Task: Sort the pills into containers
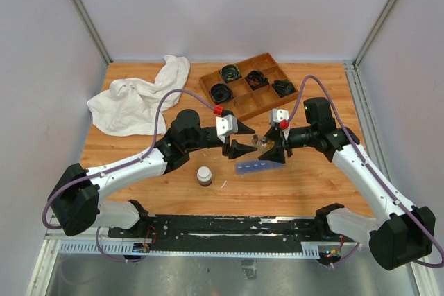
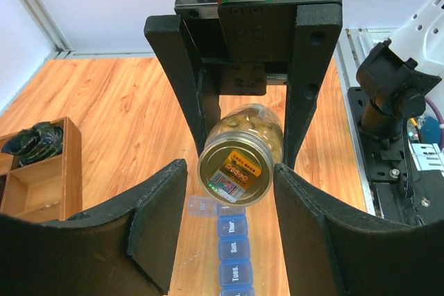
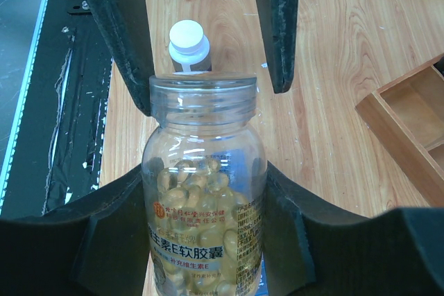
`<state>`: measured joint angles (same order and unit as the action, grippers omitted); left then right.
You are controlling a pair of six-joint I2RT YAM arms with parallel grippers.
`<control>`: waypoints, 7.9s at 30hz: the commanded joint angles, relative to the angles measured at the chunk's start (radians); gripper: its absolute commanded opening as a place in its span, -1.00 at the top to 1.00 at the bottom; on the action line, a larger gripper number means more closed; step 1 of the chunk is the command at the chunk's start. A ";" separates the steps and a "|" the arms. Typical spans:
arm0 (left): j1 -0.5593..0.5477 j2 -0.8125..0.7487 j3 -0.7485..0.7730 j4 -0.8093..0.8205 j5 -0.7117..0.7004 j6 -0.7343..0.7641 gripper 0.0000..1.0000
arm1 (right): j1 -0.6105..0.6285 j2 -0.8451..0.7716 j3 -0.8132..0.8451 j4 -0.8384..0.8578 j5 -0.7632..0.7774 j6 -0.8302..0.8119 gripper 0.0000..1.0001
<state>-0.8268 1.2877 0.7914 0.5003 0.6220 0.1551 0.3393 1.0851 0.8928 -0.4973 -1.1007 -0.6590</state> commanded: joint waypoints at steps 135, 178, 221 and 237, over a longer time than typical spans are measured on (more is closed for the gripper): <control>0.092 0.113 -0.064 0.408 0.216 -0.152 -0.33 | 0.001 0.025 0.028 -0.006 -0.047 -0.020 0.99; -0.184 -0.077 -0.041 0.008 -0.742 -0.954 0.99 | 0.001 0.008 0.032 -0.006 -0.047 -0.011 0.99; 0.340 0.325 0.152 -0.711 -0.877 -0.991 -0.88 | -0.474 -0.141 0.186 1.456 0.408 1.672 0.99; 0.340 -0.035 -0.101 -0.269 -0.611 -0.638 -0.99 | -0.337 -0.052 0.136 1.823 0.186 1.806 0.99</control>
<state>-0.4923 1.3422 0.7353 0.0444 -0.0620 -0.6025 -0.0788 0.9958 1.0729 0.9939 -0.8253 1.0164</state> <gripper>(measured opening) 0.993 0.537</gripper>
